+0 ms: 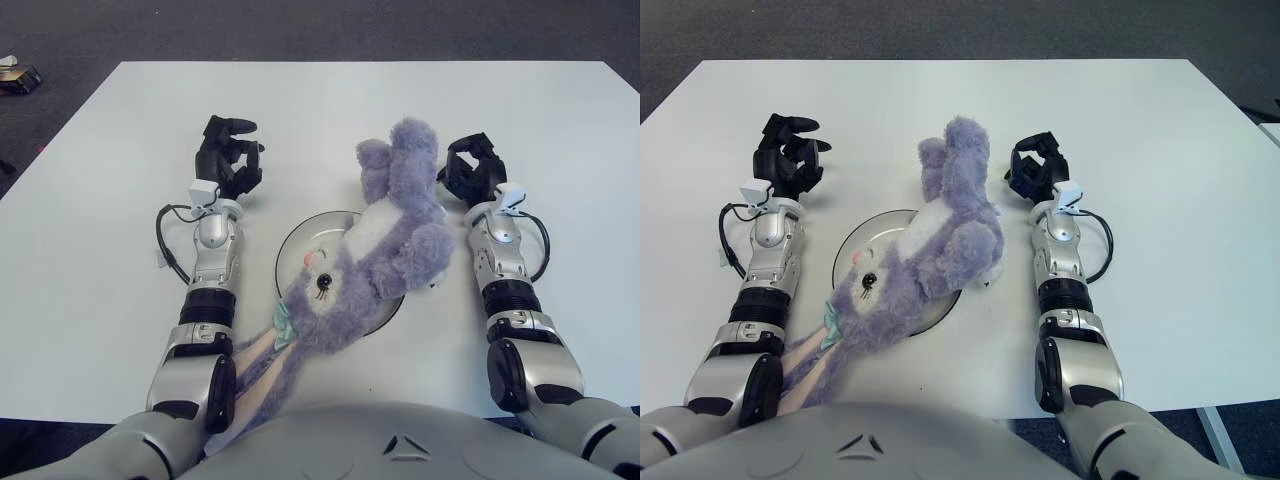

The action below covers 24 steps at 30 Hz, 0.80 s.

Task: Put the doll into the plate.

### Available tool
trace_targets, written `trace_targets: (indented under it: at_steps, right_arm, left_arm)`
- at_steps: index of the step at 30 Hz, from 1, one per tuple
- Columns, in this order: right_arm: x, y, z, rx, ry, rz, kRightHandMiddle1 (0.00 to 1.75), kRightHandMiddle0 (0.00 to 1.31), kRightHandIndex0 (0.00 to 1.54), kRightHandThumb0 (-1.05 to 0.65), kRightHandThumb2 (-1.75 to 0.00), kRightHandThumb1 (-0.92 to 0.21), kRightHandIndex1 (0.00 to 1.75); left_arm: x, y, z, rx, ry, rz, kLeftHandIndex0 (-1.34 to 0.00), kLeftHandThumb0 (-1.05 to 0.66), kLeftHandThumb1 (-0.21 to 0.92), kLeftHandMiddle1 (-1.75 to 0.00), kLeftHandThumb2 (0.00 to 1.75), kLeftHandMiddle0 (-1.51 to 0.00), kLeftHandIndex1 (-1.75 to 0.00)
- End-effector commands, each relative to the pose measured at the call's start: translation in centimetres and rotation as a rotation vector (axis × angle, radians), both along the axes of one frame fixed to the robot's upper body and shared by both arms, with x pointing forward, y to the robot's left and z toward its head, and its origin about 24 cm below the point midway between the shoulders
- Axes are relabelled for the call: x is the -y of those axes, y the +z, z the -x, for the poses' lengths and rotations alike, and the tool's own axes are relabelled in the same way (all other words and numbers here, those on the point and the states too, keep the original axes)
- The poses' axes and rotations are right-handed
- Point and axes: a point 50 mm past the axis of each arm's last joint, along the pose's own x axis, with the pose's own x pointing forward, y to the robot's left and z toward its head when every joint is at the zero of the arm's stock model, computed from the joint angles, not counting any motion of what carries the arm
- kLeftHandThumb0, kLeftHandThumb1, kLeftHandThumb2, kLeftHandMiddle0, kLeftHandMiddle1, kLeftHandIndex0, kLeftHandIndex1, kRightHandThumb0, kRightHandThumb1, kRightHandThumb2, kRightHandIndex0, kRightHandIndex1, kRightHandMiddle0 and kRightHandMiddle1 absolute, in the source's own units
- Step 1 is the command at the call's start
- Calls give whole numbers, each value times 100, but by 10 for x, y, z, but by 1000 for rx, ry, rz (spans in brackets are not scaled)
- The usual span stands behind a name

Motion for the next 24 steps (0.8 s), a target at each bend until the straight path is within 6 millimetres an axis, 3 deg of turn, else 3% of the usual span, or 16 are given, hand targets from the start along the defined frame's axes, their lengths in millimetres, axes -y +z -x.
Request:
trace_targets:
  at_steps: [1,20,21,24]
  right_arm:
    - [-1,-19,8,-92,-7,-14,175,29,73,-37,-70,-78,175]
    - [0,-26,9,-183,-33,-17,175,30,72,-37,-72,-76,175]
    - [0,-27,10,-186,-33,-15,175,30,72,-37,-72,-76,175]
    - [0,-28,10,-192,-33,-7,175,30,72,-37,-73,-76,175]
  left_arm:
    - [1,-36,16,-134,21,30,-45,-1,67,-151,71,-45,-150]
    - [3,-43,14,-308,3,32,-45,-1,64,-153,77,-45,-152]
    - [3,-43,14,-314,1,31,-43,-13,74,-156,62,-59,-153]
    - [3,-43,14,-328,-9,27,-40,-28,86,-160,44,-77,-155]
